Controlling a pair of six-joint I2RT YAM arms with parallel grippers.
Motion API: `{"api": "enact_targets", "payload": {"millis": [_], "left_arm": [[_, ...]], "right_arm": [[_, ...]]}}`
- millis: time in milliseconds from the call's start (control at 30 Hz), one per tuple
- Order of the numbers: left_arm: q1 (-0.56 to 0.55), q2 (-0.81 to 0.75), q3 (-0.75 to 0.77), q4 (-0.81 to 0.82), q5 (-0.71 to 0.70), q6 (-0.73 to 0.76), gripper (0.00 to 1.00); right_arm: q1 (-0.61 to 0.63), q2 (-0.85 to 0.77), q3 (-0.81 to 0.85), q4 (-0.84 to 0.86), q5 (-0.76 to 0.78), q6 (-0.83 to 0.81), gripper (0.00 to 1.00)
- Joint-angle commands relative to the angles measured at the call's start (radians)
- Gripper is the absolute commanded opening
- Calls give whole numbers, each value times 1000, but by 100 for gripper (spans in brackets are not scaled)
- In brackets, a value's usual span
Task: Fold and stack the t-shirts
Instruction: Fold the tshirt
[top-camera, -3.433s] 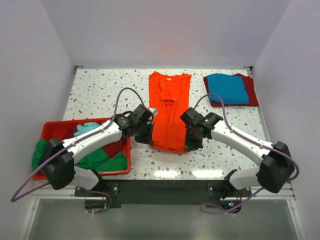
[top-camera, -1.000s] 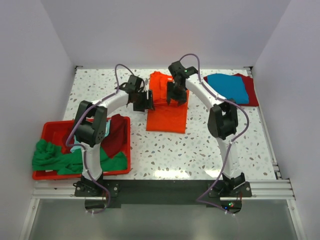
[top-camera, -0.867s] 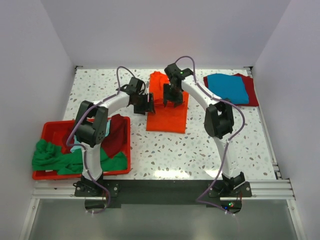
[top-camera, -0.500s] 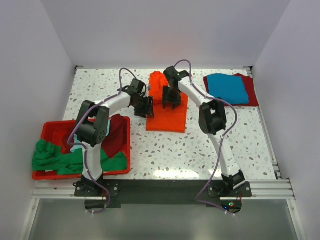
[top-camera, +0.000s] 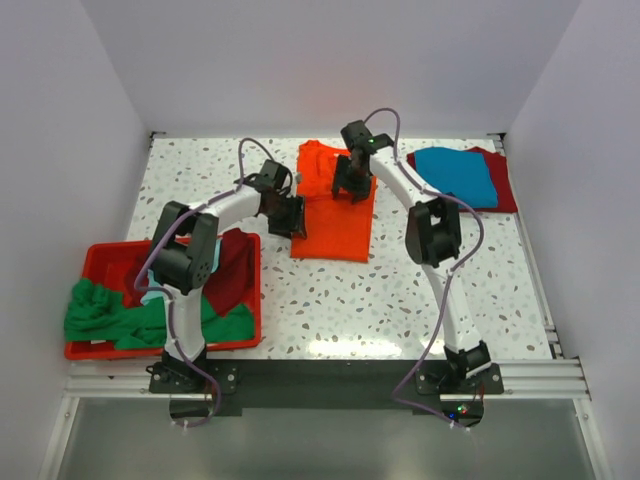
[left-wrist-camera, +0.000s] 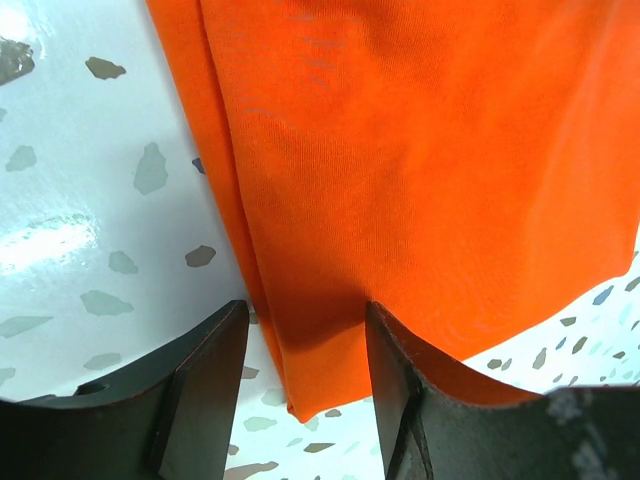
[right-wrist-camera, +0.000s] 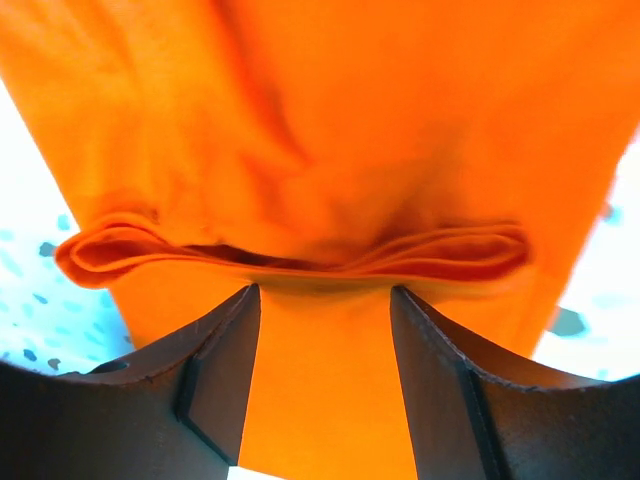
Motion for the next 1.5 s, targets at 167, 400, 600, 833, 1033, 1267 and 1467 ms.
{"api": "enact_targets", "payload": {"millis": [167, 400, 600, 833, 1033, 1267, 1467], "left_arm": [[-5, -37, -61, -58, 7, 43, 56], [-5, -65, -82, -46, 27, 43, 56], [-5, -71, -86, -46, 56, 47, 56], [-5, -83, -98, -66, 47, 58, 55], [-5, -119, -125, -67, 43, 60, 55], [-7, -152, -148, -61, 48, 64, 55], [-5, -145, -150, -73, 31, 66, 54]], "right_arm": [[-29, -237, -151, 58, 12, -15, 59], [-14, -447, -517, 98, -28, -32, 58], [27, -557, -805, 161, -53, -3, 56], [35, -579, -904, 190, -67, 28, 54], [35, -591, -973, 213, -56, 48, 52], [35, -587, -1017, 245, -45, 52, 46], [35, -551, -998, 268, -35, 36, 36]]}}
